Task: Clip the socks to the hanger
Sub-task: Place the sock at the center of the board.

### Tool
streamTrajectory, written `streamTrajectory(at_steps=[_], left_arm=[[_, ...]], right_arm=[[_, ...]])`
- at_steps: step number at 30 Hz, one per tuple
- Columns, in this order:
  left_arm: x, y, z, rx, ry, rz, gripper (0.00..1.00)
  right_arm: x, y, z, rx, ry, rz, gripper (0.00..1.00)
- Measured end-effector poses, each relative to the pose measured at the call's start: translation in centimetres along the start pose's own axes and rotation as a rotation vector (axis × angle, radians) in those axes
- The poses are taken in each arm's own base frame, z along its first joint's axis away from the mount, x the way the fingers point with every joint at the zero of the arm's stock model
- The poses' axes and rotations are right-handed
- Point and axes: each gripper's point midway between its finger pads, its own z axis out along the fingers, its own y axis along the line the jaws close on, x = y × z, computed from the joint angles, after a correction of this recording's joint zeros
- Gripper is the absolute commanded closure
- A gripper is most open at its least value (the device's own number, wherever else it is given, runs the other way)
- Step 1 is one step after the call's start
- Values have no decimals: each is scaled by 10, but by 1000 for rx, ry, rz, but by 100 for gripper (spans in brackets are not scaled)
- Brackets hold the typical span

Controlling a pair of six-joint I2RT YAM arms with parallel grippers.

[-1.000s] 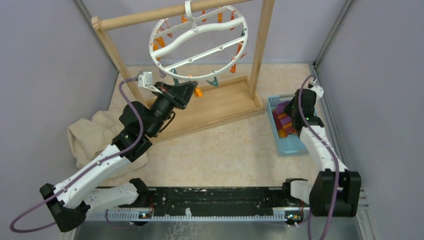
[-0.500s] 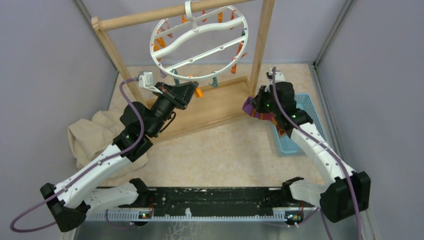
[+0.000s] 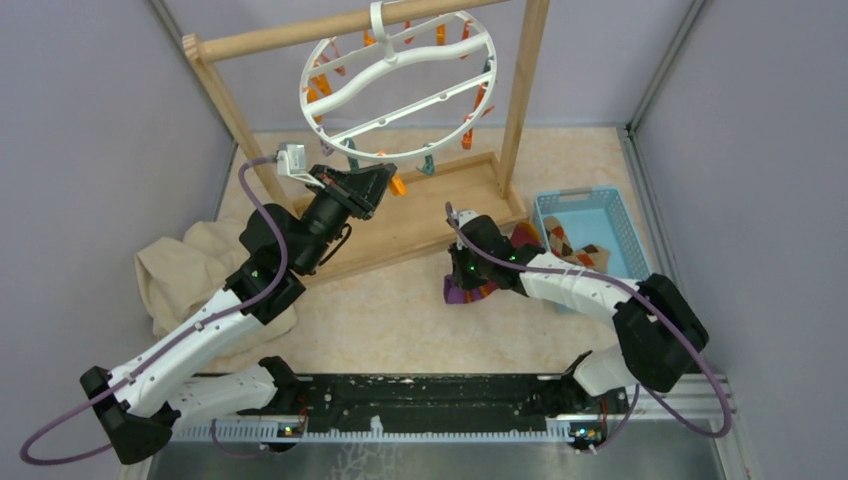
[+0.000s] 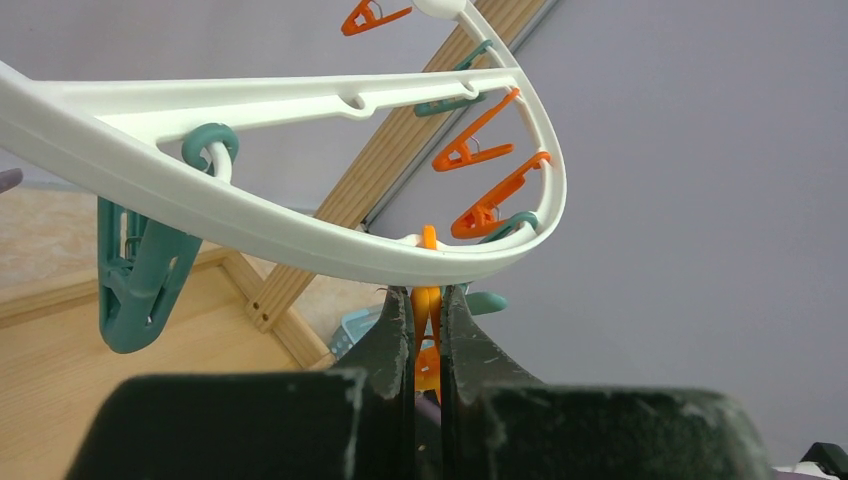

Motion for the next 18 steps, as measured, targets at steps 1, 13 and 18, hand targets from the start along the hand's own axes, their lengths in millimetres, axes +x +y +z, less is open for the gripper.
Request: streamTrajectory(at_steps=[1, 13, 18], left_arm=[[0, 0, 0, 1, 0, 0, 95], [2, 0, 0, 0, 4, -15, 95], [5, 2, -1, -4, 10, -15, 95]], right_arm=[[10, 0, 5, 11, 26, -5, 67], [27, 2, 25, 151, 34, -144, 37], [41, 17, 32, 160, 56, -229, 35]])
